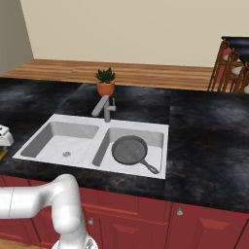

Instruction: Pick the pan and sponge and place them into the sink. Then turn on the water.

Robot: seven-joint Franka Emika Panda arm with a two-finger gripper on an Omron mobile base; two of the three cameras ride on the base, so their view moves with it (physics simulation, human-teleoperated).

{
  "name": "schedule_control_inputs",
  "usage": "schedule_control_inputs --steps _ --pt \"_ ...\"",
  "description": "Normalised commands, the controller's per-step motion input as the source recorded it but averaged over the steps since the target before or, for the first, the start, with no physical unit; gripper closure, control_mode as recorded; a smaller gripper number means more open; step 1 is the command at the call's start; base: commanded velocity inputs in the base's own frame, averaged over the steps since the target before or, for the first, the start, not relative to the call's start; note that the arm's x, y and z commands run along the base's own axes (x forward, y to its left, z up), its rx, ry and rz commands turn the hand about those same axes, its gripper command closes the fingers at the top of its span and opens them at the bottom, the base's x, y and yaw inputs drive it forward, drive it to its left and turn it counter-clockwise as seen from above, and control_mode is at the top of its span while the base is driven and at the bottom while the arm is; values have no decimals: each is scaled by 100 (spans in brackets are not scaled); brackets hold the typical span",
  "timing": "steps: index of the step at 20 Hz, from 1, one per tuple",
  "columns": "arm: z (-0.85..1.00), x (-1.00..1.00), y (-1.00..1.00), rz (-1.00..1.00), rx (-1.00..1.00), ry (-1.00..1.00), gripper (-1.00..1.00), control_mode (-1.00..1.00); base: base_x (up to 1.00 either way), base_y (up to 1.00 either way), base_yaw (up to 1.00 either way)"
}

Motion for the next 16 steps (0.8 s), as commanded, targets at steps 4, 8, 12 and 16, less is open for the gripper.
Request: schedule_control_inputs --steps 4,8,12,16 --pt "-20 0 4 -2 0 2 -100 -100 0 0 0" --pt "-21 3 4 -2 0 2 -100 -100 0 0 0" --pt "-23 4 4 -1 0 2 -100 -100 0 0 0" --pt "-24 6 8 -1 0 2 100 -100 0 0 0"
